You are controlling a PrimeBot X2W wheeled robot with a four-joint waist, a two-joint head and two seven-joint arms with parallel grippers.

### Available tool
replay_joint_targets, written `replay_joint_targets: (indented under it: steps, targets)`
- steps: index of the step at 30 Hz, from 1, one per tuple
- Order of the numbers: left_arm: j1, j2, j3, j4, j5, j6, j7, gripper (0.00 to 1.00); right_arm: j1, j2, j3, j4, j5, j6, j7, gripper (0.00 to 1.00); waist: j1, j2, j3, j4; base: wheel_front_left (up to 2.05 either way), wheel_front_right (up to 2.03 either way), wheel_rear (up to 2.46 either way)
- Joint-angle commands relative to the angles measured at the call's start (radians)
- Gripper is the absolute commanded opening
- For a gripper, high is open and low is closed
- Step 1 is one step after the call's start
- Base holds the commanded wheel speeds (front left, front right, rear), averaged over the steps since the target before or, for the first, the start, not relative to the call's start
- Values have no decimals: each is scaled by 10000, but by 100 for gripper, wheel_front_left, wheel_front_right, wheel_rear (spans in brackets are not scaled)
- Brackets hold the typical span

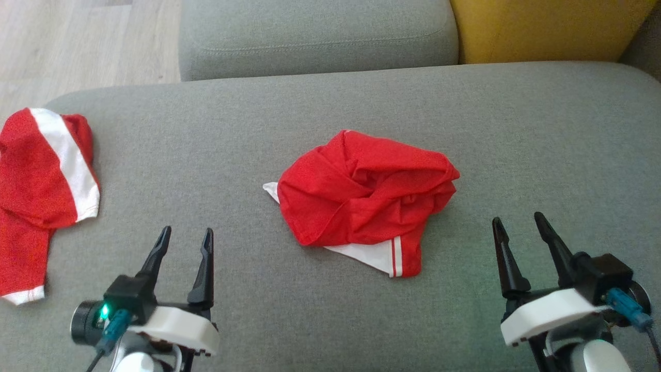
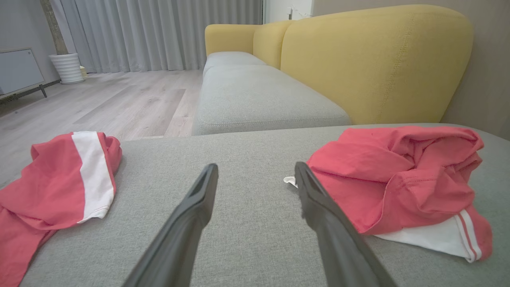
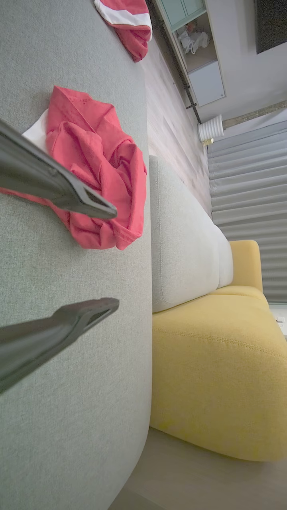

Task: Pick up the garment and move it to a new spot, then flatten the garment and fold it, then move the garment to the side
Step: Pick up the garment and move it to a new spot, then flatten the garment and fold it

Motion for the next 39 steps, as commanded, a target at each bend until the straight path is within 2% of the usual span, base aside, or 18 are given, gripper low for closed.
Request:
replay_joint_targets:
  steps: [1,17,23,32,39]
  targets:
    - [-353,117,452,-328,44,80,-122,100,-278,-32,216,-399,79,75,54,100,1,0,4,9,0,0,0]
    - [-427,-1,500,-345,64,66,-122,100,-335,-32,285,-319,124,75,78,100,1,0,166,99,0,0,0]
    - [-652,-68,482,-387,128,14,-122,100,-660,-32,685,-59,-24,75,143,100,1,0,476,210,0,0,0]
    - [-1386,-340,389,-414,324,-174,-122,100,-2185,-95,2878,1653,-179,75,336,100,1,0,1304,655,0,0,0]
    - [-1809,-600,418,-396,469,-363,-122,100,-3486,-278,3916,3371,-501,75,326,100,1,0,1859,981,0,0,0]
